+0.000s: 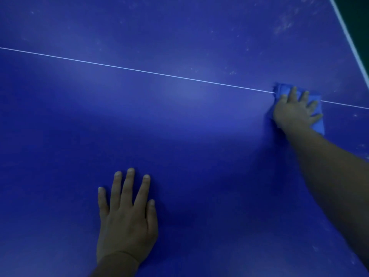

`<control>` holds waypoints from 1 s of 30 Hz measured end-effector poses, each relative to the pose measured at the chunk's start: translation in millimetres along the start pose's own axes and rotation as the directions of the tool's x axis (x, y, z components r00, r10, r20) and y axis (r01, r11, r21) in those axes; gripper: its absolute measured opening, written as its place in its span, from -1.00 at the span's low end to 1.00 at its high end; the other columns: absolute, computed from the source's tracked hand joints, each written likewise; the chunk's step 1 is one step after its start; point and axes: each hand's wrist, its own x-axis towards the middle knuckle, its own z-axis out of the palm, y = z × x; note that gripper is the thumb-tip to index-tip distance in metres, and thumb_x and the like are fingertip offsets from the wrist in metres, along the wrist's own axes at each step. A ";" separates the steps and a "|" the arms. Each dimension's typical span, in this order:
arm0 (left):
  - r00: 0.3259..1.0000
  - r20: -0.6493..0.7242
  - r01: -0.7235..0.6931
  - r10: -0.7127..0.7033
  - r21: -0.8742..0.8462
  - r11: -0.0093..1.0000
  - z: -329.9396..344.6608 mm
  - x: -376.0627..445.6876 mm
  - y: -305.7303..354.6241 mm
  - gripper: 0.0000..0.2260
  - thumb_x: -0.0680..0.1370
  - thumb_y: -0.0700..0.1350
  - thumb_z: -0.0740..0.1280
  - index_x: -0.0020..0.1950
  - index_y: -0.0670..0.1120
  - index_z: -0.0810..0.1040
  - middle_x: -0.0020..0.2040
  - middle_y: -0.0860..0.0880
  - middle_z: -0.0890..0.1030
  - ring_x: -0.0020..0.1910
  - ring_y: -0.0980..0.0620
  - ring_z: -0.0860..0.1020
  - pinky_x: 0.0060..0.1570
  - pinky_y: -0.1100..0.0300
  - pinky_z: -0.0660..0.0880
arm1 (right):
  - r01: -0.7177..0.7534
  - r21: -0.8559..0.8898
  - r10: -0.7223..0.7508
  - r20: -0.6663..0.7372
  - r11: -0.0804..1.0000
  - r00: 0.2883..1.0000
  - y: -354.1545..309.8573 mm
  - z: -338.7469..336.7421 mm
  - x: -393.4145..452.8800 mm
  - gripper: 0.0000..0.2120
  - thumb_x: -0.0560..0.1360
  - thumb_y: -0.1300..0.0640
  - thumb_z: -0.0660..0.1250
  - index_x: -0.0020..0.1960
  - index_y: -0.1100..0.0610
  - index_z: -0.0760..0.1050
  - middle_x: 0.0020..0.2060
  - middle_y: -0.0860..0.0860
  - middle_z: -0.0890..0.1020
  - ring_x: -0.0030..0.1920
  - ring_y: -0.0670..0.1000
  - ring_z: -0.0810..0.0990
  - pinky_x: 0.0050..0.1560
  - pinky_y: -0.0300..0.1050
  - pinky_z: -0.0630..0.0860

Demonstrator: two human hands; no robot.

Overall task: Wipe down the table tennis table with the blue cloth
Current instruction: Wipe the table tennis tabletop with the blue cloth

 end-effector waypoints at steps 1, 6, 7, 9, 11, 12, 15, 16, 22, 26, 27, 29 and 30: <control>1.000 0.003 -0.002 0.002 -0.002 1.000 0.2 -0.2 0.0 -0.48 0.59 0.09 0.04 0.53 -0.04 0.33 0.56 -0.13 0.26 0.57 -0.15 0.10 0.49 -0.24 -0.06 | 0.004 0.010 -0.004 -0.012 1.000 1.000 -8.2 2.4 -8.0 -0.43 0.64 -0.19 -0.12 0.63 -0.10 0.00 0.63 0.01 0.00 0.60 0.23 -0.08 0.49 0.41 -0.14; 1.000 0.000 0.006 -0.006 -0.008 1.000 0.0 0.4 1.4 -0.47 0.58 0.09 0.04 0.52 -0.04 0.35 0.56 -0.12 0.25 0.58 -0.13 0.08 0.50 -0.19 -0.12 | 0.670 -0.127 -0.673 0.021 0.732 0.739 -75.6 44.2 -124.8 -0.44 0.63 -0.19 -0.09 0.61 -0.12 0.07 0.61 0.00 0.10 0.59 0.20 0.04 0.49 0.38 -0.04; 1.000 -0.007 0.008 -0.008 -0.009 1.000 0.0 0.3 1.6 -0.47 0.58 0.09 0.04 0.52 -0.04 0.35 0.56 -0.13 0.26 0.58 -0.14 0.09 0.50 -0.19 -0.12 | 0.772 -0.115 -0.769 0.085 0.625 0.634 -77.3 49.9 -145.0 -0.43 0.61 -0.22 -0.12 0.60 -0.16 0.08 0.61 -0.04 0.10 0.60 0.17 0.02 0.50 0.35 -0.07; 1.000 -0.009 0.006 -0.006 -0.012 1.000 -0.4 -0.7 1.7 -0.46 0.57 0.09 0.04 0.52 -0.05 0.36 0.55 -0.14 0.27 0.57 -0.14 0.09 0.51 -0.19 -0.12 | 0.845 -0.065 -0.830 0.158 0.532 0.535 -66.2 42.2 -137.3 -0.42 0.60 -0.24 -0.14 0.59 -0.18 0.09 0.61 -0.08 0.11 0.60 0.14 0.03 0.51 0.31 -0.07; 1.000 -0.010 0.013 -0.013 -0.025 1.000 -1.5 0.0 2.3 -0.46 0.58 0.09 0.03 0.51 -0.05 0.36 0.55 -0.14 0.27 0.58 -0.14 0.09 0.51 -0.19 -0.13 | 0.761 -0.189 -0.761 0.088 0.621 0.643 -39.0 28.8 -82.3 -0.46 0.65 -0.19 -0.07 0.61 -0.13 0.08 0.61 -0.02 0.10 0.59 0.18 0.07 0.49 0.34 0.01; 1.000 -0.013 0.015 -0.015 -0.028 1.000 -2.0 -0.2 2.4 -0.46 0.58 0.09 0.03 0.51 -0.06 0.36 0.55 -0.14 0.27 0.57 -0.15 0.10 0.51 -0.18 -0.13 | 0.651 -0.222 -0.660 0.041 0.726 0.750 -20.9 19.9 -48.4 -0.47 0.67 -0.16 -0.04 0.62 -0.11 0.06 0.62 0.00 0.08 0.59 0.20 0.07 0.48 0.36 0.04; 1.000 -0.013 0.011 -0.011 -0.029 1.000 -2.7 -1.6 4.2 -0.47 0.58 0.09 0.02 0.51 -0.06 0.37 0.55 -0.16 0.28 0.57 -0.16 0.11 0.51 -0.15 -0.14 | 0.253 -0.075 -0.251 0.028 0.965 0.967 31.9 -7.9 19.1 -0.46 0.67 -0.17 -0.07 0.62 -0.15 -0.03 0.63 -0.03 0.00 0.60 0.18 -0.04 0.51 0.37 -0.06; 1.000 -0.007 0.009 -0.009 -0.026 1.000 -2.9 -1.7 3.9 -0.47 0.58 0.09 0.02 0.51 -0.06 0.37 0.55 -0.16 0.27 0.57 -0.16 0.11 0.52 -0.15 -0.15 | 0.212 -0.052 -0.210 0.031 0.976 0.977 40.2 -9.8 19.9 -0.46 0.66 -0.18 -0.08 0.62 -0.17 -0.05 0.63 -0.04 -0.02 0.61 0.17 -0.06 0.51 0.36 -0.09; 0.999 0.034 0.025 -0.024 -0.020 0.999 -5.4 -0.5 6.4 -0.46 0.59 0.11 0.00 0.52 -0.04 0.35 0.57 -0.13 0.24 0.58 -0.13 0.07 0.52 -0.14 -0.17 | 0.835 -0.149 -0.823 0.147 0.530 0.549 55.2 22.2 -77.2 -0.43 0.63 -0.28 -0.16 0.59 -0.14 0.15 0.60 -0.04 0.16 0.58 0.16 0.09 0.48 0.30 0.00; 0.999 0.037 0.034 -0.033 -0.025 0.999 -7.4 0.0 7.7 -0.44 0.58 0.12 -0.02 0.52 -0.04 0.35 0.58 -0.12 0.23 0.58 -0.12 0.05 0.52 -0.15 -0.17 | 0.787 -0.222 -0.786 0.116 0.575 0.607 47.3 2.0 -8.8 -0.35 0.56 -0.27 -0.13 0.59 -0.07 0.17 0.60 0.01 0.17 0.58 0.19 0.11 0.48 0.32 0.04; 0.998 0.041 0.039 -0.038 -0.026 0.999 -7.7 -0.4 8.2 -0.43 0.57 0.13 -0.03 0.53 -0.03 0.35 0.58 -0.12 0.22 0.59 -0.12 0.04 0.52 -0.14 -0.18 | 0.707 -0.235 -0.710 0.088 0.667 0.698 47.8 -4.9 16.6 -0.33 0.55 -0.26 -0.14 0.61 -0.07 0.12 0.61 0.01 0.13 0.59 0.18 0.08 0.49 0.32 0.03; 0.998 0.049 0.047 -0.045 -0.040 0.998 -7.9 -0.3 8.9 -0.42 0.57 0.14 -0.05 0.53 -0.02 0.33 0.59 -0.10 0.19 0.59 -0.10 0.01 0.53 -0.14 -0.20 | 0.593 -0.189 -0.591 0.075 0.783 0.803 53.7 -14.3 41.7 -0.34 0.55 -0.24 -0.14 0.62 -0.10 0.06 0.62 -0.01 0.07 0.60 0.15 0.01 0.50 0.32 -0.01; 0.998 0.052 0.048 -0.046 -0.044 0.998 -8.0 -0.1 8.7 -0.42 0.57 0.15 -0.06 0.54 -0.02 0.31 0.60 -0.10 0.17 0.60 -0.09 -0.01 0.53 -0.14 -0.21 | 0.601 -0.173 -0.598 0.078 0.780 0.798 59.5 -15.4 34.5 -0.35 0.55 -0.23 -0.13 0.62 -0.09 0.07 0.62 0.00 0.08 0.60 0.16 0.01 0.50 0.33 -0.02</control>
